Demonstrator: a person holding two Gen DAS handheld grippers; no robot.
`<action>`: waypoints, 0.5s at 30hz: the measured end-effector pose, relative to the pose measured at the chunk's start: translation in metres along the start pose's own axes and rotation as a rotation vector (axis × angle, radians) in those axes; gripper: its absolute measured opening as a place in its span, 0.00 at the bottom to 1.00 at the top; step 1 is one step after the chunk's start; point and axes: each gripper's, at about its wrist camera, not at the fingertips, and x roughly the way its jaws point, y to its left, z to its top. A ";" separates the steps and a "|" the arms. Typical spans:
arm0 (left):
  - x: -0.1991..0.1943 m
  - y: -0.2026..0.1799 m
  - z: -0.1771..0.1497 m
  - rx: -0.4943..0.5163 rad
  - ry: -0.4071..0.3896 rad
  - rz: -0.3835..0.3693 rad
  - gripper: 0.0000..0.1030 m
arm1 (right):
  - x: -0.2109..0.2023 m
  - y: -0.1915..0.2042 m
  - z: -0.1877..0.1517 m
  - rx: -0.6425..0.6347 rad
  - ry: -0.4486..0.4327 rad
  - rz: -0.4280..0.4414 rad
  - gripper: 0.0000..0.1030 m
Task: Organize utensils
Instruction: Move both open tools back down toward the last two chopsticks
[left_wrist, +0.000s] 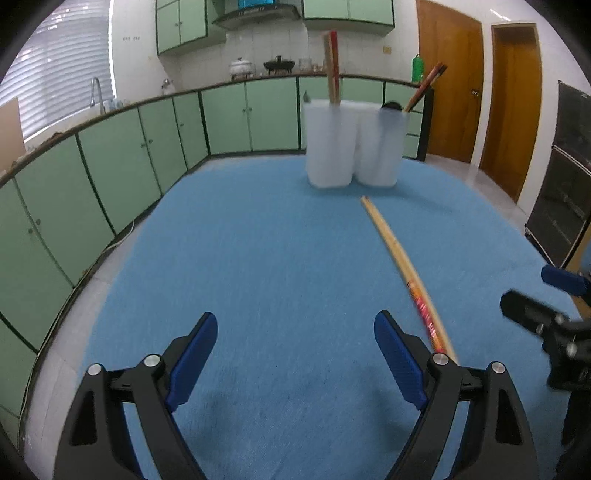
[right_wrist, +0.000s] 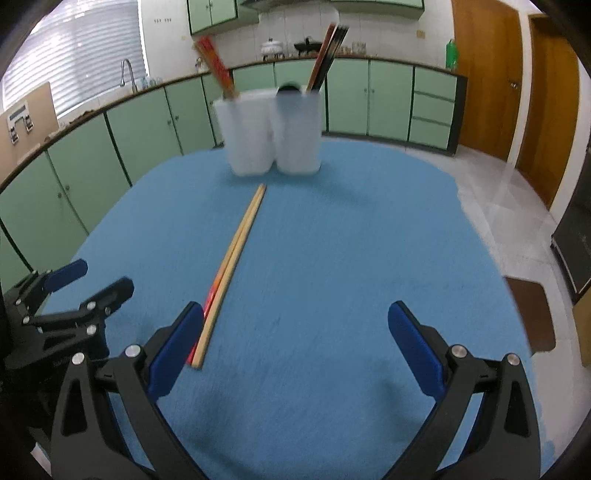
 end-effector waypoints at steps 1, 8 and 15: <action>0.001 0.001 -0.002 0.000 0.011 0.003 0.83 | 0.002 0.002 -0.003 -0.003 0.012 0.002 0.94; 0.002 0.002 -0.006 0.022 0.040 0.027 0.83 | 0.013 0.021 -0.017 -0.030 0.082 0.042 0.76; 0.003 0.014 -0.010 -0.002 0.058 0.032 0.83 | 0.018 0.028 -0.018 -0.029 0.117 0.053 0.69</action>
